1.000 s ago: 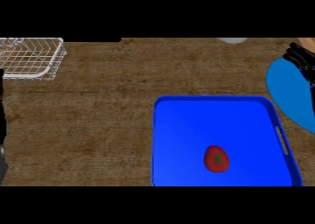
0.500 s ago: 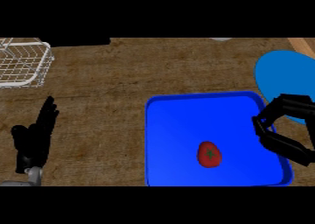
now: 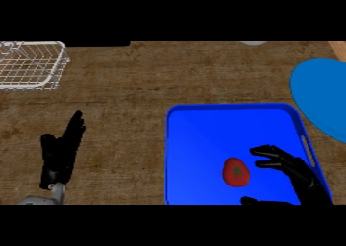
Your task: Pick the tomato from the tray and place it in the plate
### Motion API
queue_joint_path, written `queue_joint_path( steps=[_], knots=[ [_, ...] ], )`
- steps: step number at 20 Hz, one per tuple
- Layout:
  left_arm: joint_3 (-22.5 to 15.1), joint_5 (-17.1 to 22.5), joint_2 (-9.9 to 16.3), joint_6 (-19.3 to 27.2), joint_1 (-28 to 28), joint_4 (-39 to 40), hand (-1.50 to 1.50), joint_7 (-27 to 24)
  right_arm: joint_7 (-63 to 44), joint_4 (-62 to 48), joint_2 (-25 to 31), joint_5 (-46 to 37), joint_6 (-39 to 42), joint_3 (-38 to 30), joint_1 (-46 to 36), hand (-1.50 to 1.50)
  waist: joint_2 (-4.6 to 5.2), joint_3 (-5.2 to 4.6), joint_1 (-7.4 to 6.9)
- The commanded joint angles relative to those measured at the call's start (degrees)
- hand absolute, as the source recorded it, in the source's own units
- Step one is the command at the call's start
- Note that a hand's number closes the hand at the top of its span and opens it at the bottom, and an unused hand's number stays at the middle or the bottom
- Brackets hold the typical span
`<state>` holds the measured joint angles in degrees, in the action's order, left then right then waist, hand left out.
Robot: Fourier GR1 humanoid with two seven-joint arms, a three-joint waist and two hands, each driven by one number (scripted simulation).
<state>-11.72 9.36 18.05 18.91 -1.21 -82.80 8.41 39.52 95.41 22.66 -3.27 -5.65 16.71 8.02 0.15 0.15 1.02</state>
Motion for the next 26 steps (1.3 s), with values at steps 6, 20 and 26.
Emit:
queue_joint_path(
  steps=[6, 20, 26],
  knots=[
    [-1.5, -2.4, -0.3, 1.5, 0.2, -3.7, 0.00, 4.3, -8.6, 5.1, 9.7, -21.0, -7.9, -0.2, 3.4, -1.50, -0.44, -0.24, -0.55],
    [-1.4, -3.2, -2.1, -0.8, 0.2, -2.9, 0.00, 4.0, -43.4, 17.3, 12.0, -37.7, 13.7, 10.3, -0.7, -1.50, -0.19, -0.18, -1.34],
    [1.3, -4.8, -4.7, -1.9, -1.7, 2.6, 0.00, 0.7, -50.5, 15.9, 4.4, -40.0, 21.5, 10.7, -8.0, -1.50, -0.14, -0.17, -1.14]
  ],
)
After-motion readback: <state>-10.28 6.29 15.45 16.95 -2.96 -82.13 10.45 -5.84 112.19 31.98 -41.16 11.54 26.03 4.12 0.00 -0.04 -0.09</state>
